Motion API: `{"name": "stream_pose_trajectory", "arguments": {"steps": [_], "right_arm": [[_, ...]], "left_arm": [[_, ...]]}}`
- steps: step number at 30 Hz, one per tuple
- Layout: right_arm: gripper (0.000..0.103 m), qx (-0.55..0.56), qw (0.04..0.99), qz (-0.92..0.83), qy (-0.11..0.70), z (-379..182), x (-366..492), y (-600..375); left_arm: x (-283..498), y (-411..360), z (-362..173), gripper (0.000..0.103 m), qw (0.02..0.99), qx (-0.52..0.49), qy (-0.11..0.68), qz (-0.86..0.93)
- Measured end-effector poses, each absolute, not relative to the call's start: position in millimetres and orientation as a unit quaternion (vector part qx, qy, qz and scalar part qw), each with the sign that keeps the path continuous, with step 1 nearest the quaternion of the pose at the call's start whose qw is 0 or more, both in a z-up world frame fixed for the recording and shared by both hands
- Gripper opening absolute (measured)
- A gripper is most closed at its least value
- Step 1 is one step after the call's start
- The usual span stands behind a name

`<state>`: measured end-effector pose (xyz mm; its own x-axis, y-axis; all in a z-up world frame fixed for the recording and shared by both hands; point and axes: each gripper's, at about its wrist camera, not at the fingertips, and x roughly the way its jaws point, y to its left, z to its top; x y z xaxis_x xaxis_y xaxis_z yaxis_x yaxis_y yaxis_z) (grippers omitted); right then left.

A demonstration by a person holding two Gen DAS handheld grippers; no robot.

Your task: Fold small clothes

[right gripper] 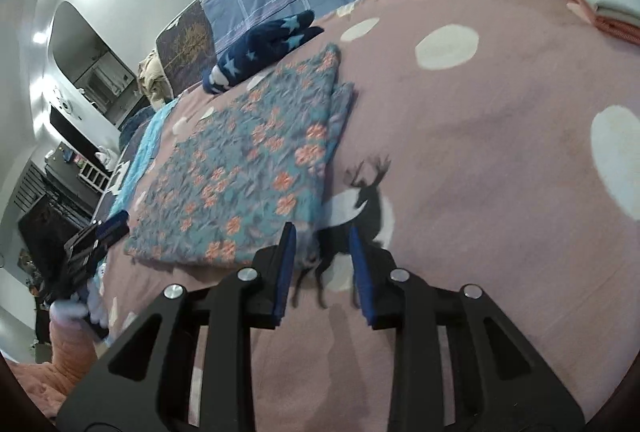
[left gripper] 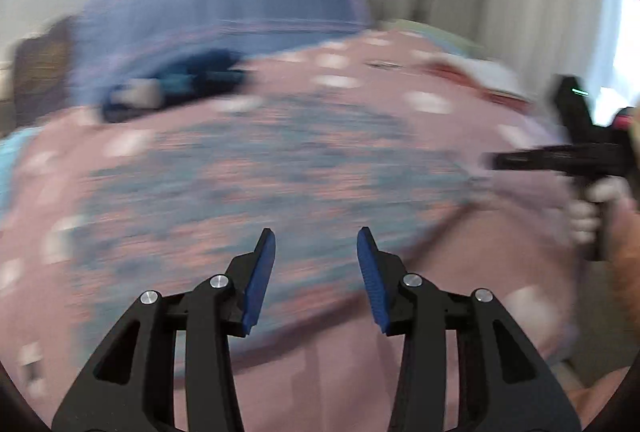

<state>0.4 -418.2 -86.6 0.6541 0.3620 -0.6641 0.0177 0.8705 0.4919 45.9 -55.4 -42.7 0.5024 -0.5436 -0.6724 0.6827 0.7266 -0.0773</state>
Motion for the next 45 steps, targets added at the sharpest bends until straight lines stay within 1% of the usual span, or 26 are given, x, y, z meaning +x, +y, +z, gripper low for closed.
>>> {"name": "stream_pose_trajectory", "arguments": {"steps": [3,6,7,8,9,10,11,13,15,18,19,22,23,24,25,26,29,31,34,40,42,43,44,45], "right_arm": [[0.029,0.192,0.889,0.062,0.412,-89.6,11.4,-426.4],[0.029,0.188,0.889,0.064,0.413,-92.1,29.7,-440.7],[0.027,0.192,0.889,0.063,0.410,-92.3,37.9,-446.6],[0.021,0.196,0.890,0.062,0.407,-92.4,43.1,-450.5],[0.017,0.203,0.890,0.062,0.404,-91.1,55.9,-457.5],[0.015,0.207,0.889,0.067,0.403,-90.8,65.8,-461.8],[0.015,0.209,0.887,0.073,0.404,-90.4,73.6,-463.4],[0.015,0.206,0.878,0.103,0.419,-90.4,102.6,-462.1],[0.015,0.202,0.860,0.135,0.449,-97.0,133.8,-456.0],[0.021,0.217,0.836,0.159,0.479,-109.0,170.3,-449.1],[0.025,0.231,0.830,0.171,0.479,-111.5,176.9,-448.3],[0.027,0.251,0.819,0.204,0.474,-117.7,191.0,-445.6],[0.022,0.247,0.823,0.208,0.467,-120.0,191.5,-444.7],[0.015,0.245,0.826,0.211,0.462,-121.6,190.1,-444.1],[0.005,0.245,0.830,0.216,0.452,-124.1,187.4,-444.9],[0.004,0.251,0.832,0.223,0.442,-127.7,184.3,-446.6],[0.003,0.283,0.833,0.239,0.410,-127.6,179.2,-457.4],[0.003,0.282,0.846,0.240,0.383,-119.8,176.4,-461.0],[0.003,0.274,0.852,0.229,0.382,-121.2,179.3,-458.4],[0.003,0.277,0.848,0.228,0.391,-126.5,183.2,-457.9],[0.003,0.276,0.846,0.227,0.395,-128.4,184.7,-457.1],[0.003,0.275,0.846,0.227,0.396,-128.7,185.2,-455.9],[0.003,0.274,0.846,0.227,0.397,-129.2,185.2,-455.5],[0.003,0.274,0.846,0.228,0.397,-129.5,183.8,-457.1]], "left_arm": [[43.1,-124.6,-58.3,0.044,0.824,0.119,0.375,-0.408],[40.3,-181.9,-68.3,0.044,0.803,0.155,0.384,-0.429],[40.9,-200.4,-71.6,0.044,0.799,0.168,0.389,-0.427],[41.4,-211.7,-73.4,0.044,0.799,0.179,0.392,-0.421],[43.2,-224.8,-76.7,0.044,0.802,0.195,0.397,-0.402],[42.5,-230.8,-78.7,0.044,0.805,0.202,0.401,-0.387],[43.4,-235.1,-79.9,0.044,0.807,0.203,0.407,-0.376],[46.5,-242.4,-79.5,0.044,0.811,0.191,0.420,-0.361],[46.3,-249.2,-78.2,0.044,0.814,0.189,0.421,-0.352],[53.0,-265.0,-80.3,0.044,0.821,0.198,0.420,-0.332],[56.9,-267.7,-83.8,0.044,0.821,0.200,0.426,-0.323],[66.1,-266.5,-90.5,0.044,0.821,0.195,0.439,-0.310],[68.1,-264.7,-91.2,0.040,0.820,0.191,0.440,-0.313],[68.8,-261.8,-91.3,0.037,0.820,0.186,0.440,-0.315],[70.2,-257.6,-91.2,0.025,0.818,0.178,0.442,-0.321],[72.2,-251.2,-89.6,0.011,0.816,0.158,0.445,-0.334],[82.4,-230.1,-85.7,0.003,0.806,0.091,0.467,-0.353],[90.1,-217.9,-85.8,0.002,0.799,0.058,0.481,-0.355],[95.0,-208.7,-86.3,0.002,0.798,0.043,0.489,-0.349],[91.8,-209.0,-83.3,0.002,0.807,0.070,0.483,-0.334],[91.9,-216.1,-80.9,0.005,0.806,0.075,0.481,-0.336],[87.6,-222.0,-78.3,0.013,0.807,0.080,0.478,-0.338],[86.3,-227.1,-77.0,0.028,0.808,0.085,0.474,-0.341],[84.0,-232.8,-75.7,0.038,0.808,0.091,0.470,-0.344]]}}
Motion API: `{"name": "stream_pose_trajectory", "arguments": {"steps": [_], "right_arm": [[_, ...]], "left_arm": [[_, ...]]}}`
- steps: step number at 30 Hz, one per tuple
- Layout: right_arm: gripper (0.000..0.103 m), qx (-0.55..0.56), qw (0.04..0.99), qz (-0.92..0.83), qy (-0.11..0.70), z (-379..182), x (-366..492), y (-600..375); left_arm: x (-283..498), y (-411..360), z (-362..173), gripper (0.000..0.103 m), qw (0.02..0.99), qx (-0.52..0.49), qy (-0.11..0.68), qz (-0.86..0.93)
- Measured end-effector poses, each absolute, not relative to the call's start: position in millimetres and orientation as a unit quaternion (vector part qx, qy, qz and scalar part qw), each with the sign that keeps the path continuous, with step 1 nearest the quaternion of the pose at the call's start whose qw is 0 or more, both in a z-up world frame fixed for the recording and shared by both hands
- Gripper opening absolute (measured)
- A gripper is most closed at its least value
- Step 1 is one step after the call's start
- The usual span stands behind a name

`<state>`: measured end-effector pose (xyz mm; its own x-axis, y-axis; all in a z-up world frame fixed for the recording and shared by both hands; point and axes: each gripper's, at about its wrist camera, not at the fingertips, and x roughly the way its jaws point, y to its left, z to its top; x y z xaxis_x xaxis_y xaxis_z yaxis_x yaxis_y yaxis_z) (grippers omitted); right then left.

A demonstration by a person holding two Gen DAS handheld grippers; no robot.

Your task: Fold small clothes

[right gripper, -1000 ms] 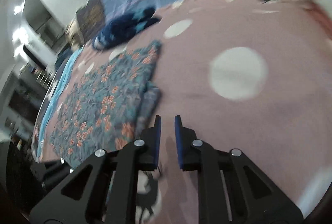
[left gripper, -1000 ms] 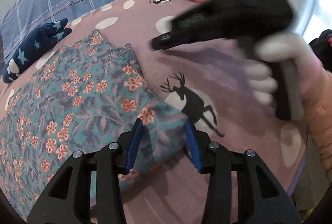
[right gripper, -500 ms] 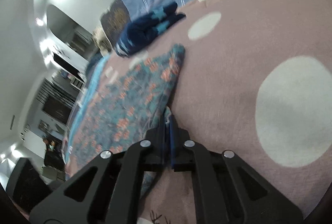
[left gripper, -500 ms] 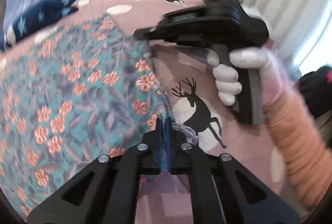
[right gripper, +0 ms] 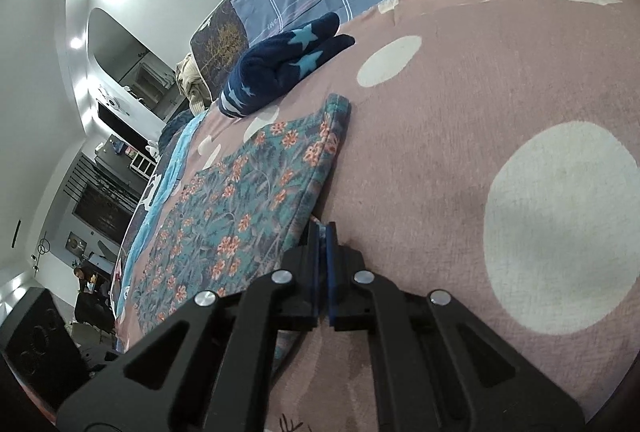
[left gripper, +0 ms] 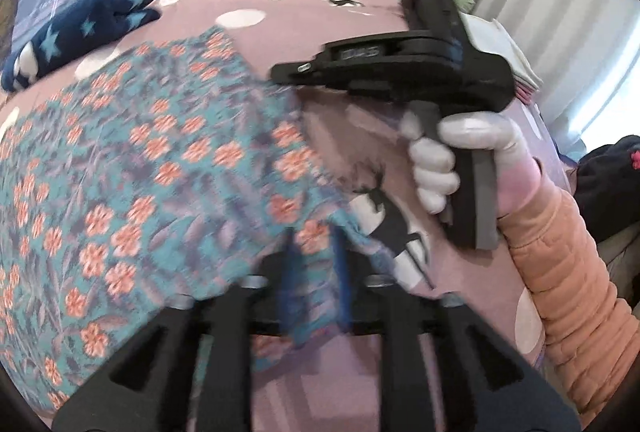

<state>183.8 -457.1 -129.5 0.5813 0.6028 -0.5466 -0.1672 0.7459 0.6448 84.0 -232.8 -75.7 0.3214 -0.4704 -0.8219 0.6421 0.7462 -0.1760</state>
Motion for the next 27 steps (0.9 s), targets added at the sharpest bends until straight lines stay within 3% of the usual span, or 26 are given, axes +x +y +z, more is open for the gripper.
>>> {"name": "stream_pose_trajectory", "arguments": {"steps": [1,4,7,9,10,11,18,23,27], "right_arm": [[0.003,0.276,0.845,0.228,0.397,-130.0,183.4,-457.6],[0.003,0.281,0.842,0.231,0.398,-131.5,184.0,-459.3],[0.003,0.278,0.843,0.230,0.399,-131.5,184.4,-459.4],[0.003,0.276,0.844,0.230,0.399,-131.4,184.3,-459.2],[0.003,0.276,0.844,0.230,0.399,-131.3,184.0,-459.2],[0.003,0.275,0.844,0.229,0.398,-131.1,183.6,-459.5],[0.001,0.276,0.870,0.217,0.346,-111.5,177.0,-464.6],[0.001,0.265,0.869,0.193,0.370,-120.8,184.7,-462.1],[0.000,0.300,0.856,0.178,0.381,-132.5,187.8,-476.6]], "left_arm": [[80.5,-240.8,-74.5,0.047,0.809,0.103,0.463,-0.348],[75.3,-257.0,-79.4,0.053,0.809,0.142,0.457,-0.341],[68.3,-269.2,-91.1,0.053,0.818,0.207,0.438,-0.311],[65.1,-267.2,-90.7,0.035,0.820,0.210,0.432,-0.311],[66.1,-262.9,-88.4,0.015,0.818,0.198,0.436,-0.318],[69.1,-256.7,-85.6,0.009,0.817,0.181,0.442,-0.324],[92.7,-220.2,-74.4,0.005,0.779,0.035,0.476,-0.406],[88.6,-238.6,-107.0,0.004,0.758,0.036,0.497,-0.420],[85.0,-241.1,-103.6,0.004,0.770,0.044,0.479,-0.421]]}}
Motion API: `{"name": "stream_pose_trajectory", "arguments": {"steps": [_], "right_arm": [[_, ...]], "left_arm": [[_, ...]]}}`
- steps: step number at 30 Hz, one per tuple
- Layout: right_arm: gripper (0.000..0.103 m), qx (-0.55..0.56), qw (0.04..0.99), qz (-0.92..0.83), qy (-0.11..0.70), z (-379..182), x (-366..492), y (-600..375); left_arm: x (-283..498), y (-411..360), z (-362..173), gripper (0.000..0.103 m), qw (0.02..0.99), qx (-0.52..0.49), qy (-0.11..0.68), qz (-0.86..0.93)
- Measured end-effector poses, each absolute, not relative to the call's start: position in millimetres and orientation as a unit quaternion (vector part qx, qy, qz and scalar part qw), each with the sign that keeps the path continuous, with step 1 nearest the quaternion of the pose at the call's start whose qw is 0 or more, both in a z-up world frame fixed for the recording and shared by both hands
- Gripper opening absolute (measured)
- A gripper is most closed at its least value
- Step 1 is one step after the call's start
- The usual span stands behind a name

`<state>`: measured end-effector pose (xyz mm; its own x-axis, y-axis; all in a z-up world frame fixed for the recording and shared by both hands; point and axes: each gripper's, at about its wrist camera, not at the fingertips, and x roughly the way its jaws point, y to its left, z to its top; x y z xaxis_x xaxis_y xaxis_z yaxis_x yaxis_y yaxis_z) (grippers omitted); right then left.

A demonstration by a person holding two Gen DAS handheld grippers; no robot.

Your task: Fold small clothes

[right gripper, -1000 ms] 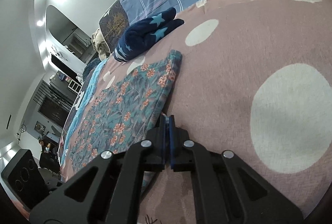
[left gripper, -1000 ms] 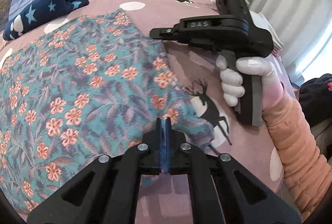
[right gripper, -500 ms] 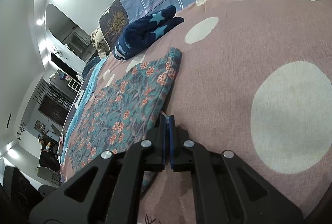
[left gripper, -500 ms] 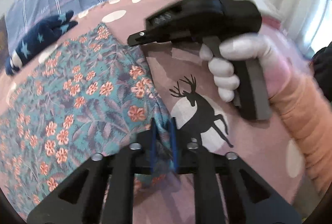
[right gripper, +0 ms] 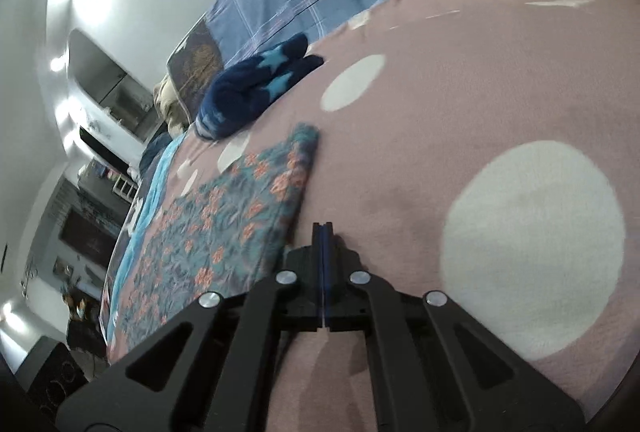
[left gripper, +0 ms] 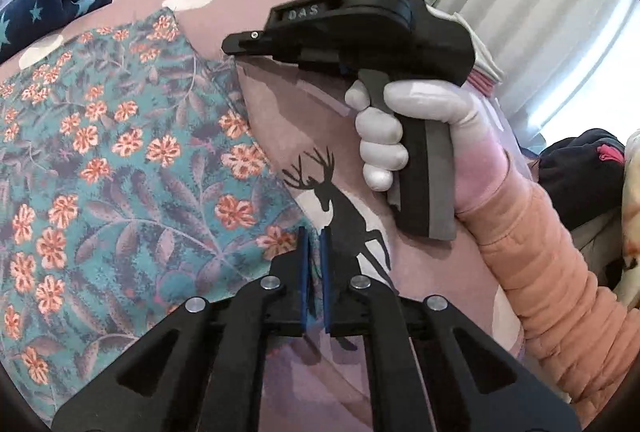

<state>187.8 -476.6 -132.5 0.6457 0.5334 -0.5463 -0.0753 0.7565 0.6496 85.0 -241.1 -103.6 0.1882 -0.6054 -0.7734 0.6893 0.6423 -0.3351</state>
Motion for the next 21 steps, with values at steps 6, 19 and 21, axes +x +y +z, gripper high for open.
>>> {"name": "stream_pose_trajectory", "arguments": {"steps": [6,19,21], "right_arm": [[0.000,0.308,0.854,0.189,0.375,-133.7,182.7,-479.9],[0.003,0.132,0.893,0.150,0.403,-69.0,91.7,-388.3],[0.005,0.088,0.895,0.179,0.398,-55.3,76.3,-344.7]], "left_arm": [[52.2,-204.7,-77.6,0.026,0.780,0.048,0.455,-0.427],[39.2,91.6,-59.6,0.028,0.902,-0.061,0.395,-0.166],[39.3,133.1,-59.5,0.026,0.909,-0.084,0.391,-0.117]]}}
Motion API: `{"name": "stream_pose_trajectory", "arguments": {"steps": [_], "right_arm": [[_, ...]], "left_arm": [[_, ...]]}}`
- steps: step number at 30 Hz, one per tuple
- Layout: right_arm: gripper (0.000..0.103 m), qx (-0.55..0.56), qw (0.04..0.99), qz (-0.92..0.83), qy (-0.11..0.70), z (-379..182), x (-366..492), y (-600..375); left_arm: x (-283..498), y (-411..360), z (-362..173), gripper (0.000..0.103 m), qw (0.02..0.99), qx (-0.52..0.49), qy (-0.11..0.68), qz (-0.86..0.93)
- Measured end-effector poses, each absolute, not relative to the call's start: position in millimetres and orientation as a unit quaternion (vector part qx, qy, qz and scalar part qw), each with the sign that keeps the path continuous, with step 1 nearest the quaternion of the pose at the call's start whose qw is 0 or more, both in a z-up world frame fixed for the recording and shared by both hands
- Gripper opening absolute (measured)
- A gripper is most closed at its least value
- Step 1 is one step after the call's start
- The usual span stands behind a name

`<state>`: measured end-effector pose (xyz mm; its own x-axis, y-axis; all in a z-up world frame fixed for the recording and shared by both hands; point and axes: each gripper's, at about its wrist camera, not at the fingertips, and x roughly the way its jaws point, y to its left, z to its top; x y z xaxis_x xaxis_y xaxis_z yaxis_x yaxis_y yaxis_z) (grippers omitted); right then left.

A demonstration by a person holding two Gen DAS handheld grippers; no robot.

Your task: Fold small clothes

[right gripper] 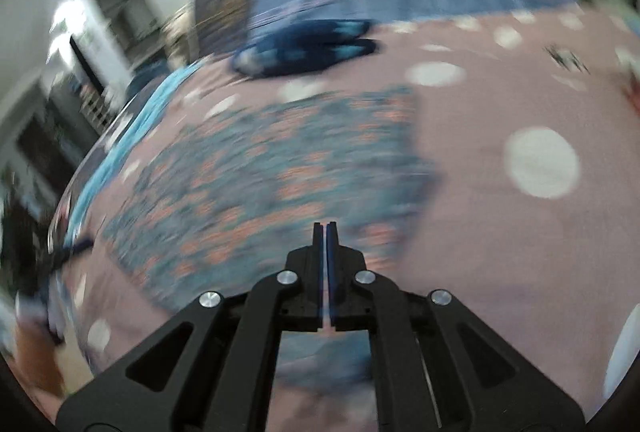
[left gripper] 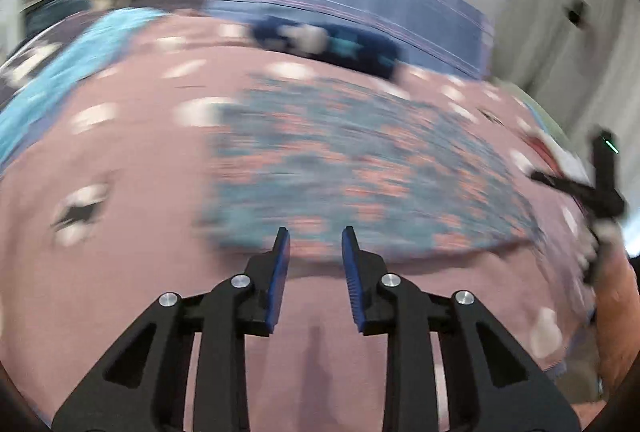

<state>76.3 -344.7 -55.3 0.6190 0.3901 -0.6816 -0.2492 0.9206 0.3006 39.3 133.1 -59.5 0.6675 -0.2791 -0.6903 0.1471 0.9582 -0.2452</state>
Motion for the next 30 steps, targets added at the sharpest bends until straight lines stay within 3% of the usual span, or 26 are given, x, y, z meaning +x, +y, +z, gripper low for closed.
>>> {"name": "stream_pose_trajectory", "arguments": {"steps": [9,13,15,20,30], "right_arm": [[0.019,-0.193,0.868,0.312,0.334,-49.0,25.2,-101.5],[0.037,-0.330,0.863,0.293,0.247,-70.4,-6.0,-23.8],[0.040,-0.406,0.842,0.290,0.207,-88.1,-21.2,11.5],[0.041,-0.453,0.827,0.265,0.200,-108.7,-14.7,48.6],[0.041,-0.479,0.824,0.235,0.189,-127.9,-1.7,78.6]], "left_arm": [[14.6,205.7,-83.7,0.022,0.906,-0.150,0.385,-0.097],[13.6,223.4,-92.9,0.022,0.907,-0.152,0.381,-0.093],[18.7,240.4,-92.5,0.022,0.910,-0.157,0.375,-0.087],[39.9,264.4,-83.6,0.022,0.913,-0.161,0.360,-0.101],[147.5,244.5,-88.2,0.025,0.865,-0.164,0.417,-0.227]]}}
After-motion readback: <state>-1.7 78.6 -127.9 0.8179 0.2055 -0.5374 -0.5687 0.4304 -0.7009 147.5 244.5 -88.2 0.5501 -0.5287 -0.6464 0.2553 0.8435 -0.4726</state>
